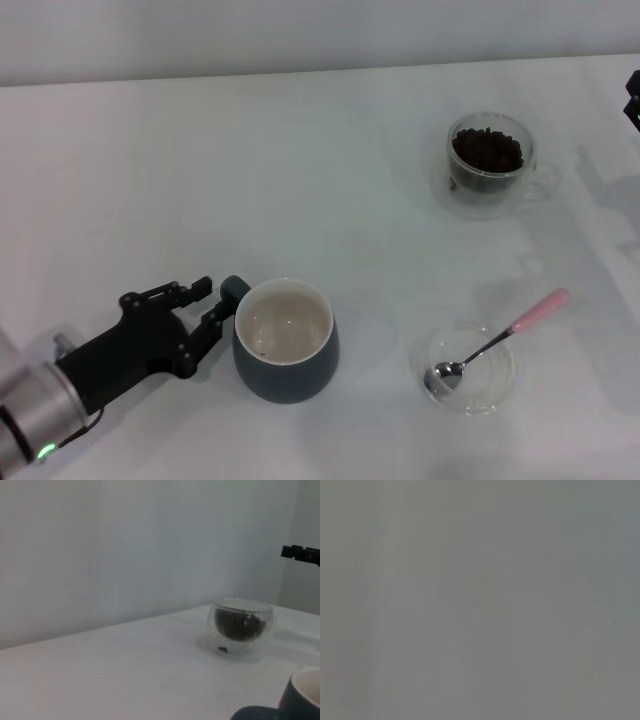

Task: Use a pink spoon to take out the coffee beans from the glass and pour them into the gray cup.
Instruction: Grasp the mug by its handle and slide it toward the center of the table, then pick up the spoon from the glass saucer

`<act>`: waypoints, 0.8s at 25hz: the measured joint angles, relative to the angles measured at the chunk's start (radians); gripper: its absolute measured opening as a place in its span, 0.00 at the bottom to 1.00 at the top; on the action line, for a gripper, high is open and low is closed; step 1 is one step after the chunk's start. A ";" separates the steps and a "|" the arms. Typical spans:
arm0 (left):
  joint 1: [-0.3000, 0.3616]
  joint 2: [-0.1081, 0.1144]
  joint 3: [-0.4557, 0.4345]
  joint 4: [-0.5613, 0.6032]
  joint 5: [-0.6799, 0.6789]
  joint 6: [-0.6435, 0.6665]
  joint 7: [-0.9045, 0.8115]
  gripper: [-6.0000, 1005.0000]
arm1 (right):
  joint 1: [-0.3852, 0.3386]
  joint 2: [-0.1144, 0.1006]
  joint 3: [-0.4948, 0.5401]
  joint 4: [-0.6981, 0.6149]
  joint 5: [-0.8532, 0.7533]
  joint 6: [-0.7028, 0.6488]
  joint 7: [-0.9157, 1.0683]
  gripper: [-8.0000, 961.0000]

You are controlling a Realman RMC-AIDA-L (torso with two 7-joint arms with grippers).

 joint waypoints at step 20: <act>0.212 0.013 -0.011 0.121 -0.200 0.081 0.096 0.41 | -0.148 -0.010 -0.143 -0.247 -0.110 -0.105 0.626 0.86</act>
